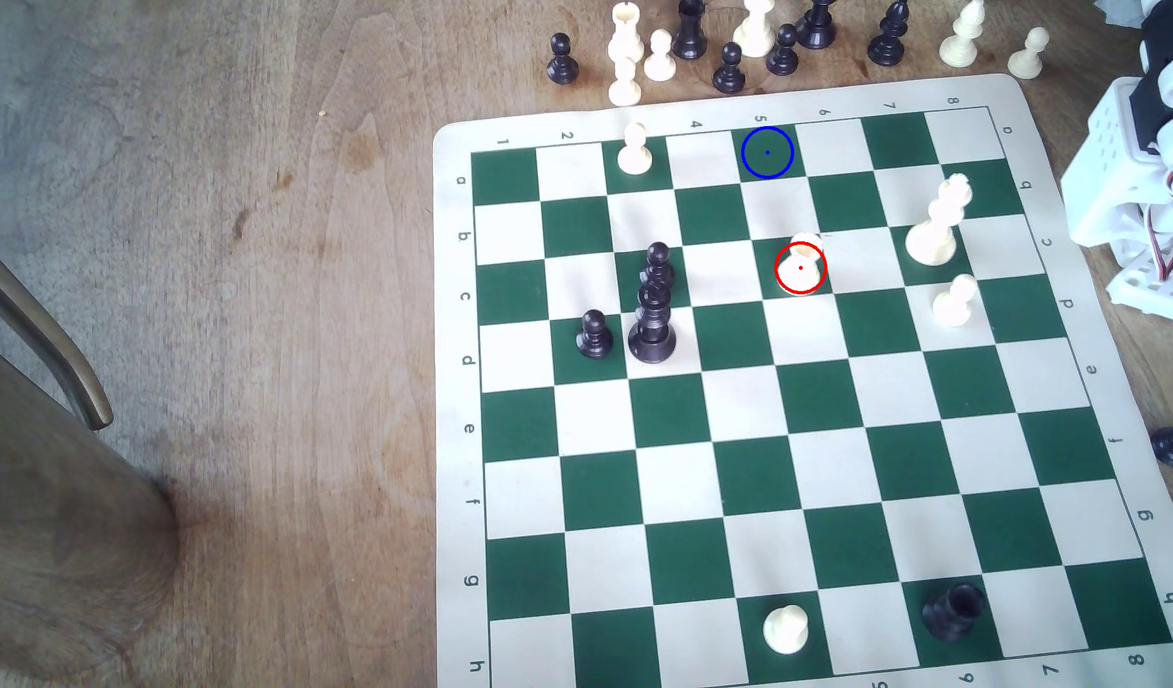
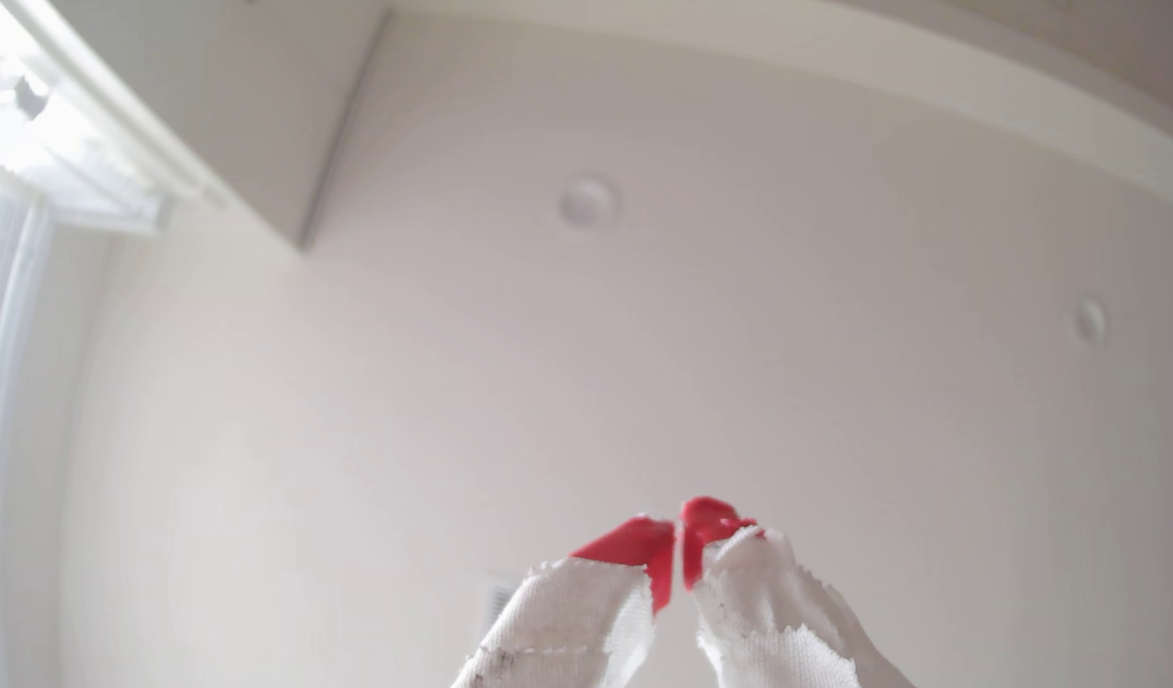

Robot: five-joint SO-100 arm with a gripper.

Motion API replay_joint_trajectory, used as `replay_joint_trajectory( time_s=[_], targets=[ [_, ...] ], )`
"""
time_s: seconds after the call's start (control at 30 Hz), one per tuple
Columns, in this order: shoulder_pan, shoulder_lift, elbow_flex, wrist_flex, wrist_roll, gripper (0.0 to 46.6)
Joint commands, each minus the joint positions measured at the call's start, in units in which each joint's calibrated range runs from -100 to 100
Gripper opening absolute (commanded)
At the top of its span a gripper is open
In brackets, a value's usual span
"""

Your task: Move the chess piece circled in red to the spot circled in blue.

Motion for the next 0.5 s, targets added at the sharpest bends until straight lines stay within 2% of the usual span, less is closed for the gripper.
replay_joint_trajectory(
  time_s=[0.0,0.2,0.47],
  targets=[
    [-1.0,0.1,0.2,4.2,0.4,0.2],
    [-1.9,0.1,-9.2,25.8,0.4,0.2],
    [-2.7,0.1,-16.1,43.8,0.4,0.2]
  ],
)
